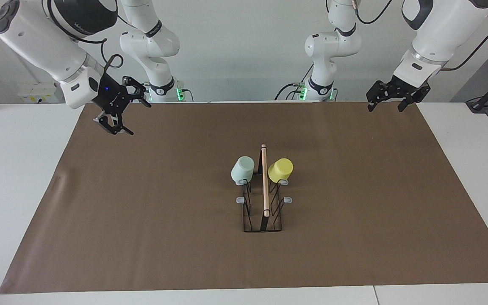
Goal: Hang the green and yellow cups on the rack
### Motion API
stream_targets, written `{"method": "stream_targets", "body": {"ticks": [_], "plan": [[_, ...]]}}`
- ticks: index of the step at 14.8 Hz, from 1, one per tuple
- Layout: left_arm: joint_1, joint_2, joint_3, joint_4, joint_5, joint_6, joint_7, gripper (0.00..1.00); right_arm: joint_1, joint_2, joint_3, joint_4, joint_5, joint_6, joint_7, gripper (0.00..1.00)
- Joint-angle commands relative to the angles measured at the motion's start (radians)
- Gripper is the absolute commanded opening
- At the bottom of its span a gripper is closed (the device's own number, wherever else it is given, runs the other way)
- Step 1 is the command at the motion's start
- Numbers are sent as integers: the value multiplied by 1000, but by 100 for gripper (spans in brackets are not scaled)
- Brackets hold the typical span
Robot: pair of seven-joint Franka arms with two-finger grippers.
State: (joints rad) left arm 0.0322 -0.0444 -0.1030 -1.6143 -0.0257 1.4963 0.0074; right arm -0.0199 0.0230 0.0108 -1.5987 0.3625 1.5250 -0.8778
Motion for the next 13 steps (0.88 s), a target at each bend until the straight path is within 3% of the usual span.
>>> {"method": "stream_targets", "body": {"ticks": [1, 3, 7, 11, 13], "plan": [[12, -31, -6, -32, 3, -2, 10, 100, 40, -34, 11, -13, -98, -26, 349, 100], [12, -32, -6, -32, 3, -2, 10, 100, 57, -93, 15, -111, -115, -25, 488, 100], [12, -32, -6, -32, 3, -2, 10, 100, 32, -92, -12, -107, -125, 0, 519, 100], [12, -32, -6, -32, 3, -2, 10, 100, 46, -55, -6, 50, -253, -55, 646, 100], [12, -32, -6, -32, 3, -2, 10, 100, 49, -60, 0, 75, -260, -101, 694, 100]]}}
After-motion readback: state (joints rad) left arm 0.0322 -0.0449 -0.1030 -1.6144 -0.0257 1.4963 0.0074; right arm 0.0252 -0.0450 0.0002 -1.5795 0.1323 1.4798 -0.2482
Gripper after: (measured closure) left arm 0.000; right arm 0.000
